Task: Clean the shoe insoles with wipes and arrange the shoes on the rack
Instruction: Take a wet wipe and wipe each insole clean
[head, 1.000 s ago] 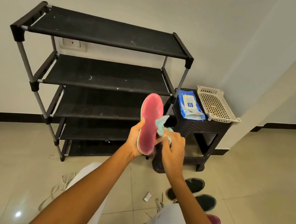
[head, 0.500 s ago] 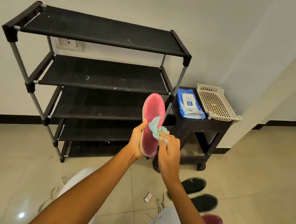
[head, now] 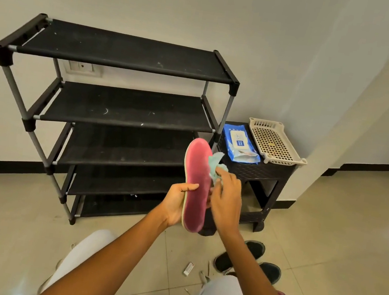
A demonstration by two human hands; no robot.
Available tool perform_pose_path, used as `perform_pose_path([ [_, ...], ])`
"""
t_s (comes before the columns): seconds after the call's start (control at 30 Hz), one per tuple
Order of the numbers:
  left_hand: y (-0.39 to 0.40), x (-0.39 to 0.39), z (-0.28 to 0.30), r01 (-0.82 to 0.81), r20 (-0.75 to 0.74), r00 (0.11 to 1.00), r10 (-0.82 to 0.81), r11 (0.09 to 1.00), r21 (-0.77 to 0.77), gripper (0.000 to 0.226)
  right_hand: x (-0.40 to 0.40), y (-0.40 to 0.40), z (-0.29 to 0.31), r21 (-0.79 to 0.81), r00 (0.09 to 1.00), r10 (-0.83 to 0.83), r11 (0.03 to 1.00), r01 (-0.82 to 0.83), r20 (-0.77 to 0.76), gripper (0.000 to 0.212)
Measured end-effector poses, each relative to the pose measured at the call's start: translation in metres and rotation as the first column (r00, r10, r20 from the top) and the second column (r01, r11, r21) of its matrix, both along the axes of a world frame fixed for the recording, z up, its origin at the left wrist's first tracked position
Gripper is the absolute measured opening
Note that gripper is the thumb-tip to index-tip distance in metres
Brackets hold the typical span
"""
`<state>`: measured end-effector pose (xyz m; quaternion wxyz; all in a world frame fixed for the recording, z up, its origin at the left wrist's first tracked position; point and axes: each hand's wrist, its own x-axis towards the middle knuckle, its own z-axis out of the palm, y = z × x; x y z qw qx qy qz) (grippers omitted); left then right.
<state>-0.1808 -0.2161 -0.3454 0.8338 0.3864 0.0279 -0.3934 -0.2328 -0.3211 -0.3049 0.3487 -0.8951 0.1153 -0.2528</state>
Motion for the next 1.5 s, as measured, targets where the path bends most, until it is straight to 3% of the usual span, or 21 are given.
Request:
perform_pose_path([
  [0.13,-0.006,0.005,0.000,-0.082,-0.055,0.996,0.076,0.990,-0.115,0.042,0.014,0.004,-0.019,-0.198,0.970,0.130,0.965,-0.171,-0.206,0.040],
  [0.3,-0.004,0.012,-0.008,-0.078,-0.117,0.991,0.068,0.994,-0.079,0.056,-0.023,0.017,-0.025,-0.156,0.972,0.209,0.962,-0.224,-0.108,0.054],
  [0.37,-0.004,0.011,-0.010,-0.072,-0.143,0.988,0.062,0.995,-0.068,0.058,-0.033,0.011,-0.027,-0.159,0.954,0.285,0.941,-0.298,-0.099,0.047],
  [0.47,-0.010,0.009,-0.012,-0.041,-0.107,0.994,0.038,0.999,-0.029,0.056,-0.023,-0.008,-0.019,-0.058,0.980,0.187,0.980,-0.191,-0.060,0.028],
  [0.57,-0.018,0.001,-0.012,0.000,-0.068,0.998,-0.001,1.000,-0.028,0.046,-0.002,-0.021,-0.007,-0.011,0.995,0.051,0.999,-0.052,-0.087,0.030],
  [0.7,-0.019,0.010,-0.004,-0.027,-0.070,0.997,0.023,0.998,-0.060,0.052,-0.001,-0.014,-0.019,-0.214,0.966,0.192,0.950,-0.228,-0.175,0.035],
  [0.8,-0.016,0.021,-0.006,-0.054,-0.089,0.995,0.048,0.997,-0.059,0.058,-0.024,-0.002,-0.026,-0.166,0.948,0.303,0.934,-0.316,-0.099,0.038],
  [0.9,-0.017,0.022,-0.015,-0.086,-0.098,0.992,0.082,0.996,-0.032,0.054,-0.040,-0.007,-0.028,-0.119,0.903,0.408,0.898,-0.424,-0.138,0.044],
  [1.0,-0.024,0.019,-0.024,-0.020,-0.075,0.997,0.024,0.998,0.063,0.058,-0.031,-0.027,-0.026,-0.010,0.975,0.210,0.977,-0.212,-0.070,0.034],
  [1.07,-0.032,0.016,-0.028,-0.002,-0.043,0.999,0.009,0.987,0.159,0.052,-0.018,-0.038,-0.023,0.035,0.987,0.114,0.993,-0.111,-0.115,0.026],
  [1.17,-0.050,0.016,-0.030,-0.009,-0.075,0.997,0.019,0.991,0.131,0.056,-0.013,-0.039,-0.034,-0.053,0.950,0.196,0.975,-0.215,-0.243,0.030],
  [1.27,-0.068,0.020,-0.038,0.011,-0.143,0.990,0.001,0.997,0.082,0.062,-0.029,-0.041,-0.050,-0.008,0.965,0.171,0.984,-0.176,-0.199,0.024],
  [1.37,-0.086,0.022,-0.056,0.029,-0.167,0.986,-0.011,0.994,0.106,0.057,-0.044,-0.058,-0.070,0.064,0.948,0.185,0.983,-0.174,-0.259,0.014],
  [1.43,-0.100,0.016,-0.066,0.094,-0.183,0.981,-0.066,0.985,0.145,0.059,-0.046,-0.076,-0.083,0.202,0.970,0.072,0.979,-0.025,-0.230,0.019],
  [1.5,-0.114,0.015,-0.079,0.161,-0.164,0.978,-0.126,0.961,0.225,0.058,-0.041,-0.094,-0.092,0.398,0.973,-0.092,0.901,0.171,-0.210,0.020],
])
